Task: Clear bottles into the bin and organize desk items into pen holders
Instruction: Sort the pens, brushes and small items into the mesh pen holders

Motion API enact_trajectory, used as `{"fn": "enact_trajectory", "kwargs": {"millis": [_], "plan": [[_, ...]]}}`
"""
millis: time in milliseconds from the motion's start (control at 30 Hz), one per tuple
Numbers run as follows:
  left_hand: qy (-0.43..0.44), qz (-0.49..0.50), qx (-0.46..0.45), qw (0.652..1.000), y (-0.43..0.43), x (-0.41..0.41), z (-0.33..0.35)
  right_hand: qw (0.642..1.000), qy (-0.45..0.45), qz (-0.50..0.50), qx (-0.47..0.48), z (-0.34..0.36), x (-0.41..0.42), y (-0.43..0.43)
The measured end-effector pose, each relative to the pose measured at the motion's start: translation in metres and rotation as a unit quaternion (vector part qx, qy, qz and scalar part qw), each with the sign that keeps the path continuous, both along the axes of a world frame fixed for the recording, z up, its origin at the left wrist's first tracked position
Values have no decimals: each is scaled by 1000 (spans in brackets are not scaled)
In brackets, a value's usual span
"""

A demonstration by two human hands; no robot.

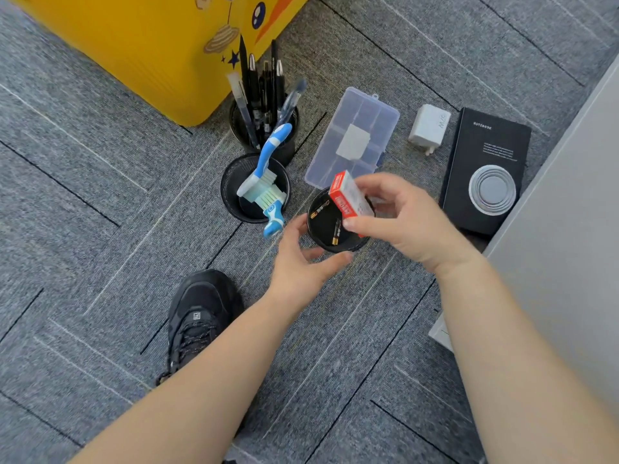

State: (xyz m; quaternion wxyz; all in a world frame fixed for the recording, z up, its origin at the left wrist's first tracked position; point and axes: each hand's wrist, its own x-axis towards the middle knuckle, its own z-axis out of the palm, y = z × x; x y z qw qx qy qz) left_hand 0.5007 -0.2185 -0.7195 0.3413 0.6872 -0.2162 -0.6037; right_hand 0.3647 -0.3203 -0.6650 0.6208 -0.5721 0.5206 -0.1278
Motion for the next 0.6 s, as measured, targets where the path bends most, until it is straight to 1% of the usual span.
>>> {"fn": "enact_trajectory", "kwargs": {"millis": [67, 133, 233, 300, 367, 467, 533, 600], "plan": [[-3, 4, -5, 1000, 2, -2, -1, 997, 58, 9, -55, -4, -1, 5], [-4, 3, -3, 1000, 2, -2, 0, 990, 98, 18, -102, -4, -2, 7], [-7, -5, 4, 1000, 3, -2, 1, 982, 135, 47, -125, -2, 0, 6], [-5, -7, 3, 1000, 3, -2, 1, 969, 185, 83, -142, -1, 3, 5], [-2, -11, 1, 1000, 4, -1, 1, 948, 235, 119, -178, -2, 5, 4], [3, -5, -7, 1000, 5, -1, 1, 899, 302, 171, -265, -8, 11, 6], [1, -2, -13, 1000, 5, 0, 0, 871, 319, 179, -329, -16, 16, 12], [-1, -2, -16, 1000, 6, 0, -1, 860, 305, 170, -372, -27, 16, 18]]}}
